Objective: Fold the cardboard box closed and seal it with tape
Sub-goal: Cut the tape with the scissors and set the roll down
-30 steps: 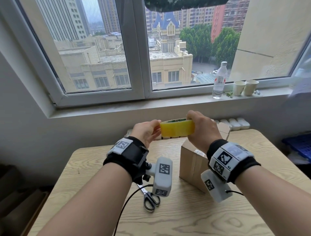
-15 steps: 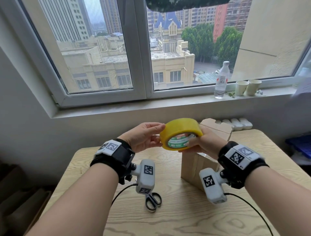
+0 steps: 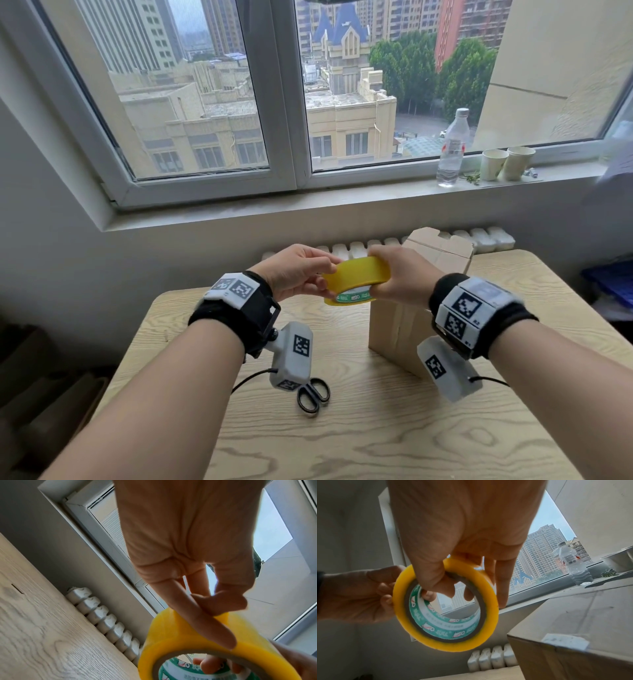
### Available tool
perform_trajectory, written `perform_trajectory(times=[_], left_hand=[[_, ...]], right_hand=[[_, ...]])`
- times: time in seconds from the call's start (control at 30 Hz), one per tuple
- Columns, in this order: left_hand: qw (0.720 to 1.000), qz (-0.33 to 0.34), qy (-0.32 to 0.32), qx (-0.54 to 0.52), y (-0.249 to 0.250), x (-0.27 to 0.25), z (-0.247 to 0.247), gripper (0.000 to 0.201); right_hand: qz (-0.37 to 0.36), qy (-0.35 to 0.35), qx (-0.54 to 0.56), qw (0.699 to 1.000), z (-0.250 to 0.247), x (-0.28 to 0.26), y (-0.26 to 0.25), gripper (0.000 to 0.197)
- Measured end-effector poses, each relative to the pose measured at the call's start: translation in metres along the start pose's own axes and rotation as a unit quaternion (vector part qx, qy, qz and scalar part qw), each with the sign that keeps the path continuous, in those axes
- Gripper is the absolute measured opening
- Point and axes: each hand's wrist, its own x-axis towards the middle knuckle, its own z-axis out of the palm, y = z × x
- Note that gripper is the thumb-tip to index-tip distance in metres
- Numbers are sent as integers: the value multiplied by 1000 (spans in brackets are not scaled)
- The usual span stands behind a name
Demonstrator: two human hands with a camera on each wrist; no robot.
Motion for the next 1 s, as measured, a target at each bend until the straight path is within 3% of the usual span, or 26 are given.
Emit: perform_trajectory(times=[0.27,0.67,0.8,0.93,1.0], left_hand=[[999,9,32,42,4,0,6,13],[991,19,54,120,1,3,13,32],[988,9,47,145,-2,2,10,23],[986,29,89,138,-8,5,5,16],[972,48,151,175,-13,9,7,13]], right_hand=[[-22,18,-10,1000,4,-1,-2,26],[-30,12,-19,999,10,-7,0,25],[-33,-20,-18,999,11,-9,-1,34],[-17,-34,-16,999,8,-8,-2,31],[-3,-20,-38,999,9,-10,-4,30]])
